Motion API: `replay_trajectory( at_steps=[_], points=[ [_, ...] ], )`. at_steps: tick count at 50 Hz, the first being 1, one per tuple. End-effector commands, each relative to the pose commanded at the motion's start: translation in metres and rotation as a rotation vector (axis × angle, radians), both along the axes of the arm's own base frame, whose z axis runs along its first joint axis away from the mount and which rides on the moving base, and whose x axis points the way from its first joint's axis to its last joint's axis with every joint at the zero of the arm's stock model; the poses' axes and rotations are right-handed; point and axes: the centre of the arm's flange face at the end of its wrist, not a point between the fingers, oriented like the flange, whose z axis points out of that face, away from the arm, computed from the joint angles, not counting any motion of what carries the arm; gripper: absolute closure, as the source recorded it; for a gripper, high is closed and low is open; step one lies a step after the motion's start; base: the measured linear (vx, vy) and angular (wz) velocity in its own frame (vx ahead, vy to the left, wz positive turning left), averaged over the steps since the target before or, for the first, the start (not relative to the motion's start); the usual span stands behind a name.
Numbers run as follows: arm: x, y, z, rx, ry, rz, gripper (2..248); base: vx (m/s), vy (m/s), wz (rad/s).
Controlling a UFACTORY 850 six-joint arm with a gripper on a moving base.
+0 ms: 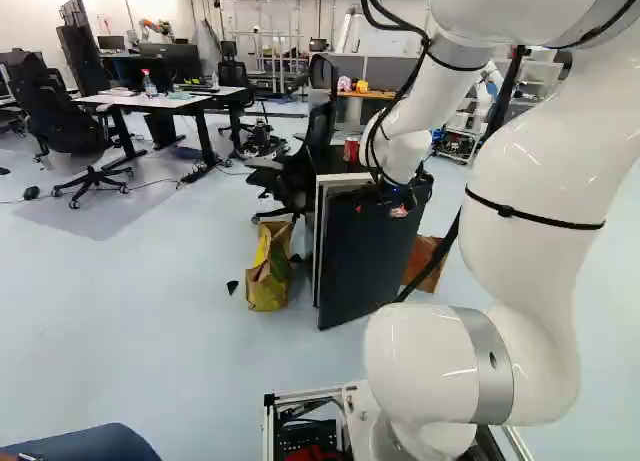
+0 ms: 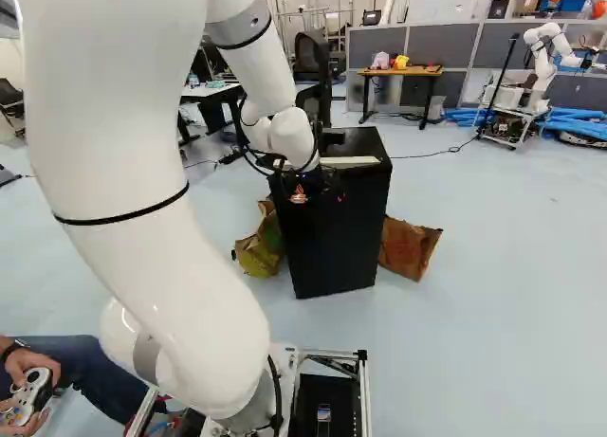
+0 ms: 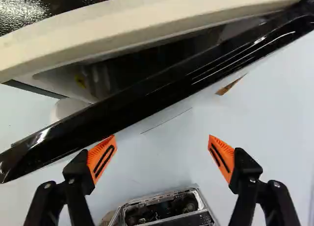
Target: Grab a drink from the fridge
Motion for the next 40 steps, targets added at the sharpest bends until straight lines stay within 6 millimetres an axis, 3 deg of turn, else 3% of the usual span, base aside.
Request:
replay_trajectory(
  at_steps=[40],
  points=[
    [0.033, 0.024, 0.002, -0.013, -0.065, 0.061, 3, 0.0, 0.0, 0.0]
  ],
)
